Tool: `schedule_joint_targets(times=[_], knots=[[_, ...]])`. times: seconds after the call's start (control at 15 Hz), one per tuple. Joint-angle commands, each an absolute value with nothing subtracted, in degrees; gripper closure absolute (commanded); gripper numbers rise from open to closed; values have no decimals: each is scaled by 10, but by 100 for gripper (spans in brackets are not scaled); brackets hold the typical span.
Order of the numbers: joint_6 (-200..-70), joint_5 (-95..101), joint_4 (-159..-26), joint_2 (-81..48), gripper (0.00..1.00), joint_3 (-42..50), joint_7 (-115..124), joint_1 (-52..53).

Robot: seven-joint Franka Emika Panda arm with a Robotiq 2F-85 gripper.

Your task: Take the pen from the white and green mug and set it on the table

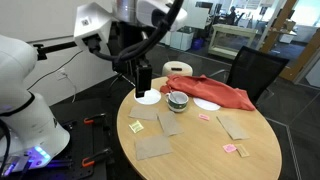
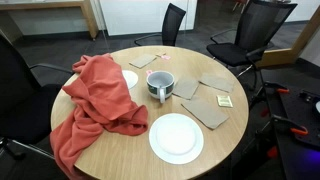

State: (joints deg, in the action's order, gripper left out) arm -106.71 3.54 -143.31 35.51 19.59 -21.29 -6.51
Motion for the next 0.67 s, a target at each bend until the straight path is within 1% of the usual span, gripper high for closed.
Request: schedule_joint_targets(times=[0.0,0.33,0.6], knots=[[-1066,30,-1432,353,0,188,-218,-75],[-1066,30,-1432,353,0,188,-218,-75],[-1112,26,-1422,337,0,181,-231,-59]])
